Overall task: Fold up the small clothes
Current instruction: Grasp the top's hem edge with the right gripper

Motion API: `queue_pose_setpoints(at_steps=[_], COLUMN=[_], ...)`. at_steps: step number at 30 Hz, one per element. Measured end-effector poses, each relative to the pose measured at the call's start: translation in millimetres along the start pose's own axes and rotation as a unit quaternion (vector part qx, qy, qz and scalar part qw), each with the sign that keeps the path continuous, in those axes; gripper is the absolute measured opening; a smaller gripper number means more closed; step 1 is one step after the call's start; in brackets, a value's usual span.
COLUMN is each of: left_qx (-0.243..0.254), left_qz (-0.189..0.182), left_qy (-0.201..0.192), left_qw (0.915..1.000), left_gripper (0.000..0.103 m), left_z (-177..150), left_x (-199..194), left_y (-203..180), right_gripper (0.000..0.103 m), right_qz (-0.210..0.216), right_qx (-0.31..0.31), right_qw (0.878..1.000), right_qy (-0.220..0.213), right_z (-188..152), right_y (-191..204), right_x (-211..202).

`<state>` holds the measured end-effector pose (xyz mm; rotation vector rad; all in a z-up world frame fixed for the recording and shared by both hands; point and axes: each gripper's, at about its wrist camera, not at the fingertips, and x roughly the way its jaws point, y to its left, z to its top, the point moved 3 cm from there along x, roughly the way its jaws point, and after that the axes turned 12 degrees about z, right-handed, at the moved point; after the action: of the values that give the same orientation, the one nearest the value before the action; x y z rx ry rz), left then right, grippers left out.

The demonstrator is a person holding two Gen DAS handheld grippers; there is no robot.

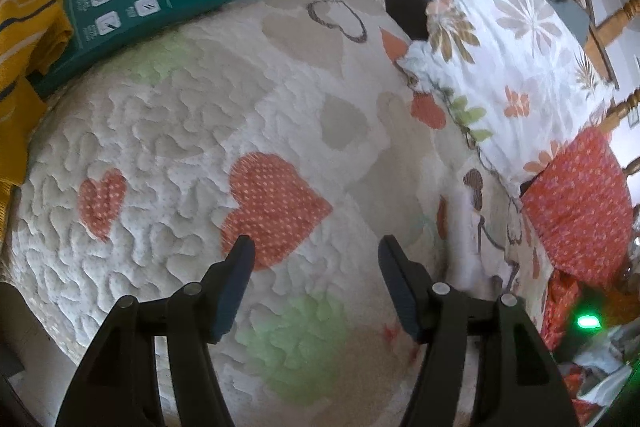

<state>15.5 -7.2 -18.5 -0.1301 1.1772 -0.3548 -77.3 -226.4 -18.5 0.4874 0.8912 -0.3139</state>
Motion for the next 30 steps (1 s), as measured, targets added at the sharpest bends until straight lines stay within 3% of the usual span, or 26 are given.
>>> queue_pose_setpoints(at_steps=[5,9,12,15,18,20,23,26,30], left_qx=[0.045,0.107,0.166,0.208,0.243,0.263,0.284,0.291,0.289], left_qz=[-0.017,-0.02,-0.031,-0.039,-0.05,-0.055,-0.06,-0.063,-0.07], left_qy=[0.025,0.031,0.04,0.048,0.061,0.067,0.076,0.083,0.078], left_qw=[0.9985,0.9936,0.9849,0.9761,0.9667,0.9609,0.9539,0.9512,0.9516], left_gripper=[0.064,0.064,0.064,0.064,0.064,0.064,0.064,0.064,0.064], left_z=[-16.6,-26.7,-43.4,-67.7,-98.5,-116.8,-129.8,-138.4,-140.4], left_x=[7.4,7.9,15.8,24.3,31.2,35.3,46.9,53.4,57.6], left_y=[-42.2,-90.4,-139.0,-174.5,-204.9,-218.7,-239.8,-249.1,-258.3], right_gripper=[0.017,0.017,0.017,0.017,0.017,0.016,0.014,0.014,0.016], right_qz=[0.033,0.006,-0.023,-0.02,0.007,0.008,-0.018,-0.044,0.024], right_qx=[0.063,0.123,0.162,0.22,0.255,0.249,0.235,0.271,0.298], right_qw=[0.996,0.988,0.984,0.973,0.964,0.965,0.968,0.957,0.944], right_qy=[-0.055,-0.088,-0.074,-0.063,-0.071,-0.075,-0.086,-0.099,-0.136], right_z=[2.0,-28.3,-59.5,-87.1,-97.5,-95.5,-91.6,-97.7,-97.5], right_y=[-80.1,-174.7,-234.3,-285.5,-309.5,-309.8,-319.5,-351.9,-371.4], right_x=[-80.0,-134.9,-141.6,-140.4,-145.0,-149.5,-158.0,-166.9,-181.5])
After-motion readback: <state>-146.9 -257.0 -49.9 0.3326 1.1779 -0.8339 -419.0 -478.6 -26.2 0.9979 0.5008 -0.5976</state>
